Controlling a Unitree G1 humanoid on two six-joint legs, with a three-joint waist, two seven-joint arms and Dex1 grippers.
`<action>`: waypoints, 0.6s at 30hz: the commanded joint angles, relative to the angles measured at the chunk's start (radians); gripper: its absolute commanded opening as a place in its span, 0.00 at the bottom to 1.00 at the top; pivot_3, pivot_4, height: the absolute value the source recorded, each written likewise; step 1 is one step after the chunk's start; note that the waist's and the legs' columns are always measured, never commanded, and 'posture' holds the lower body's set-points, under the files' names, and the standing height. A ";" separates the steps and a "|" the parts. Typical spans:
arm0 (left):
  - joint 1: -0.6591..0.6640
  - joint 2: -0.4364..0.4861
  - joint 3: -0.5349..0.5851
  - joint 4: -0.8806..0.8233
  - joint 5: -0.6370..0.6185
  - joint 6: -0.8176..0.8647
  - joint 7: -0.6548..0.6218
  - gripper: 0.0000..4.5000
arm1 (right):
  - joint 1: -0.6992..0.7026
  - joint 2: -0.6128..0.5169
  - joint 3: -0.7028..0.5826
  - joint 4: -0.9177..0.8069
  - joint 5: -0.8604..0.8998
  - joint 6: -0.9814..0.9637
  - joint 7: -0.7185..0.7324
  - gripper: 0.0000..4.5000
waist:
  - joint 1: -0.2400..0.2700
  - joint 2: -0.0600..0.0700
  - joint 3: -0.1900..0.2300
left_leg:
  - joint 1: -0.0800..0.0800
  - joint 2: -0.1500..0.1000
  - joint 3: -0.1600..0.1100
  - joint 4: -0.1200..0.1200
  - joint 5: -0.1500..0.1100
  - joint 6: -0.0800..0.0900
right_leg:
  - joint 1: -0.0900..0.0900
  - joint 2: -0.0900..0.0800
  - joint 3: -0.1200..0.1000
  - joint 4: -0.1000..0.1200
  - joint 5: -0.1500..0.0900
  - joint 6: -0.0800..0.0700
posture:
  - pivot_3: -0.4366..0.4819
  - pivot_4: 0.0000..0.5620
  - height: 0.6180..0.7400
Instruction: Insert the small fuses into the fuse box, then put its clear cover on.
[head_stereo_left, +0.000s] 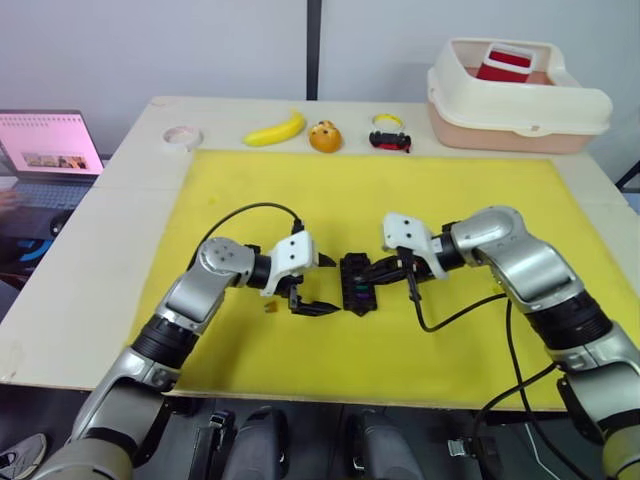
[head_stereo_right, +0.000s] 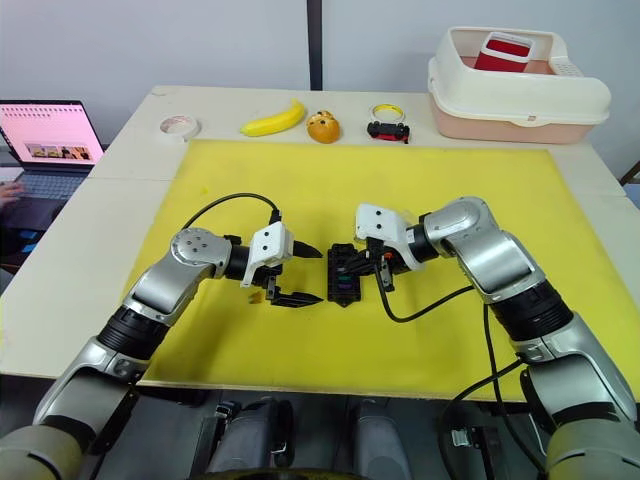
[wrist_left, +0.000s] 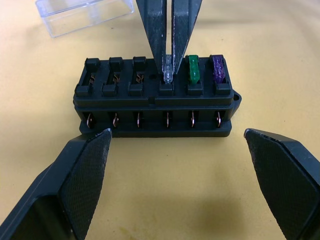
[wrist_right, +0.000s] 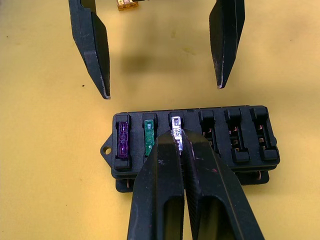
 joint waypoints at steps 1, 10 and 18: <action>-0.001 0.003 0.005 -0.042 -0.003 -0.006 0.003 0.99 | 0.018 0.005 0.009 0.029 -0.029 -0.012 -0.003 0.00 | 0.000 0.000 0.000 | 0.000 0.000 0.000 0.000 0.000 0.000 | 0.000 0.000 0.000 0.000 0.000 0.000 | 0.48 0.27 1.00; -0.004 0.002 0.005 -0.038 -0.001 -0.007 0.004 0.99 | -0.009 0.007 0.011 0.055 -0.033 -0.024 0.011 0.00 | 0.000 0.000 0.000 | 0.005 0.000 0.000 0.000 0.000 0.000 | 0.005 0.000 0.000 0.000 0.000 0.000 | 0.48 0.27 1.00; -0.004 0.001 0.006 -0.039 -0.001 -0.007 0.006 0.99 | -0.020 0.011 0.006 0.056 -0.031 -0.019 0.013 0.00 | 0.000 0.000 0.000 | 0.005 0.000 0.000 0.000 0.000 0.000 | 0.005 0.000 0.000 0.000 0.000 0.000 | 0.48 0.27 1.00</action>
